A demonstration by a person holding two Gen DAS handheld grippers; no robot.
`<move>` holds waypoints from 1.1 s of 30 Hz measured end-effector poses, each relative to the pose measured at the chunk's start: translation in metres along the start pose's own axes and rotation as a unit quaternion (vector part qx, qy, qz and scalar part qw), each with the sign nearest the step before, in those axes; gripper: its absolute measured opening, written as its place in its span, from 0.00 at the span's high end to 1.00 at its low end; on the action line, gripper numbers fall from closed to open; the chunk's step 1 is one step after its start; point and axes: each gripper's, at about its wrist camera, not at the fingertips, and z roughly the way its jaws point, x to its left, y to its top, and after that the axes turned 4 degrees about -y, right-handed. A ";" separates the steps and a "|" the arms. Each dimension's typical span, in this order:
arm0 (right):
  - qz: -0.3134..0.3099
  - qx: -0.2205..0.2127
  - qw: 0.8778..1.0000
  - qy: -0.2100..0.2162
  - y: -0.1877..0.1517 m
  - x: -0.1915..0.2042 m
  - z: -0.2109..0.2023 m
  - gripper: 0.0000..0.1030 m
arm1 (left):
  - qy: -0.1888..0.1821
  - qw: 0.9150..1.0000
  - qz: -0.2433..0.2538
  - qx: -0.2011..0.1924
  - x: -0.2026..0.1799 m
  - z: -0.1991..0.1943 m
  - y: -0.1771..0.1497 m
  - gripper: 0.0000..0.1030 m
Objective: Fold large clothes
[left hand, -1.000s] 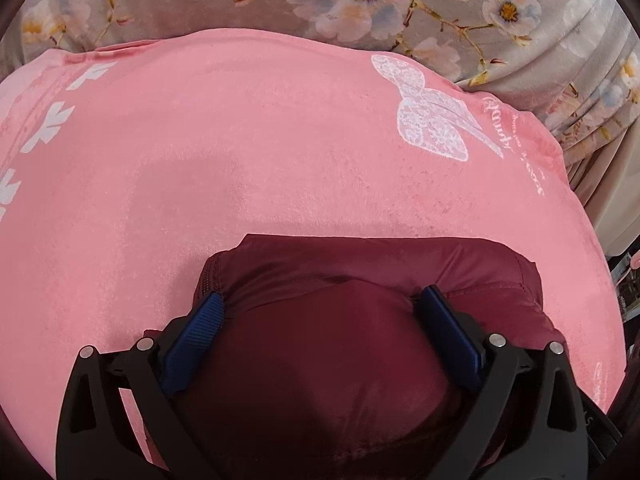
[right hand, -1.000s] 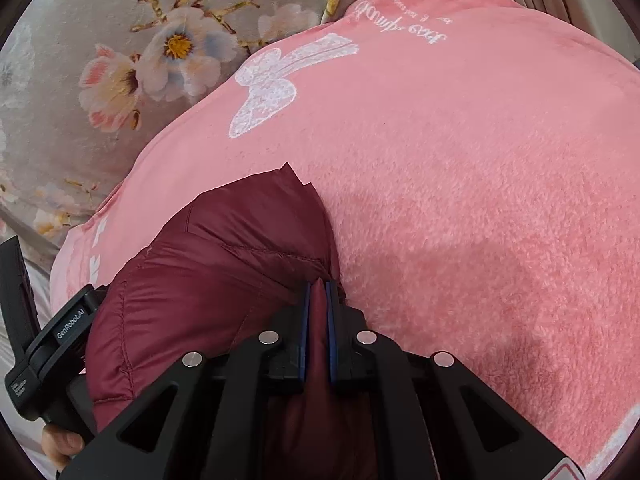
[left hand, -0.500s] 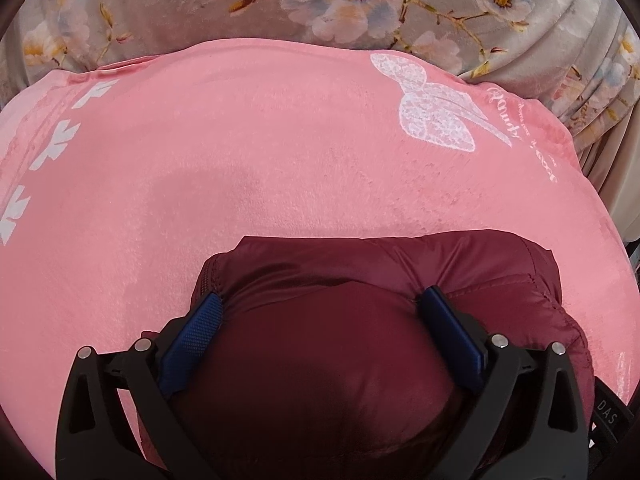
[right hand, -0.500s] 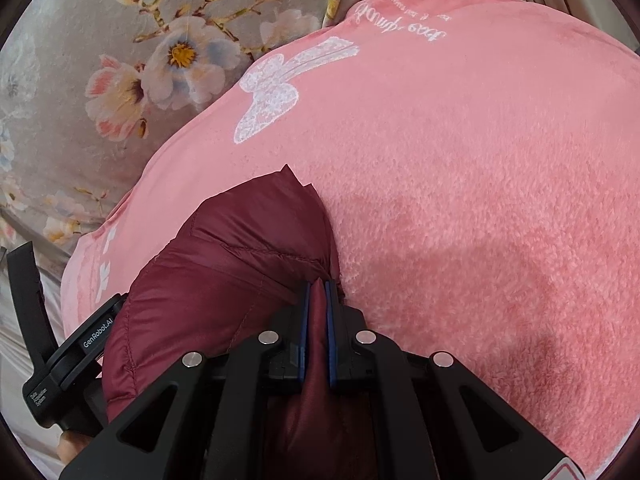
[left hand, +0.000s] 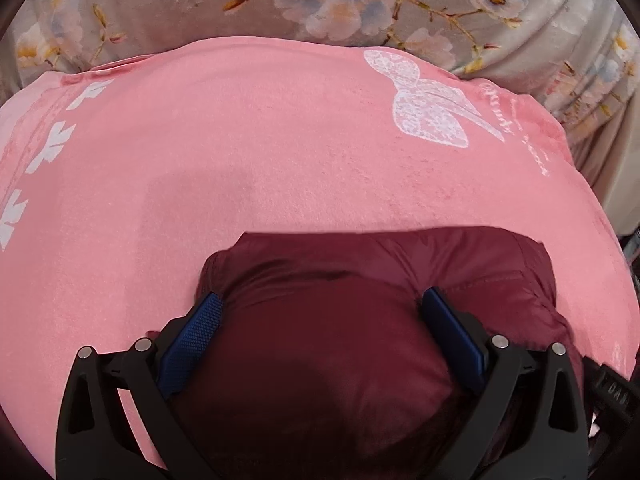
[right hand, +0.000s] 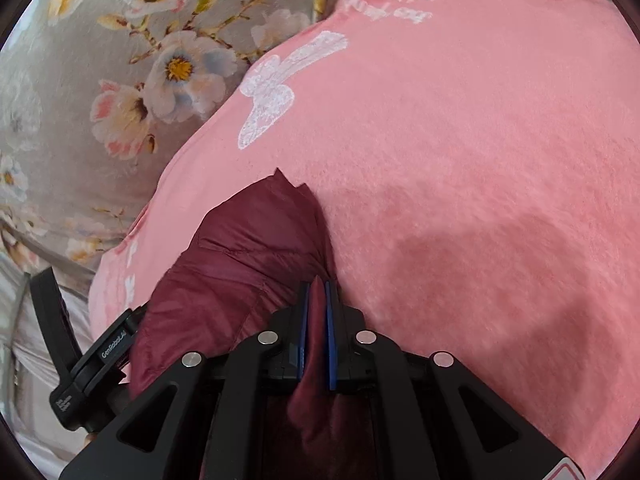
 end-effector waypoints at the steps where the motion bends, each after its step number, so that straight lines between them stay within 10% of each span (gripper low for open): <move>1: 0.008 0.001 1.000 -0.002 -0.003 -0.001 -0.012 0.71 | -0.005 1.000 0.002 -0.003 0.004 -0.014 -0.004 0.05; 12: -0.049 0.037 0.998 0.003 -0.057 -0.022 -0.082 0.60 | -0.126 0.984 -0.099 0.077 0.043 -0.092 -0.094 0.05; 19: -0.065 0.015 0.997 -0.023 -0.076 -0.020 -0.097 0.90 | -0.088 0.991 -0.052 0.088 0.030 -0.104 -0.130 0.06; 29: -0.099 0.038 0.992 -0.067 -0.102 -0.028 -0.086 0.92 | -0.070 0.993 -0.031 0.089 0.024 -0.099 -0.144 0.05; 33: -0.069 0.034 0.996 -0.055 -0.088 -0.031 -0.106 0.69 | -0.067 0.993 -0.040 0.093 0.026 -0.109 -0.136 0.07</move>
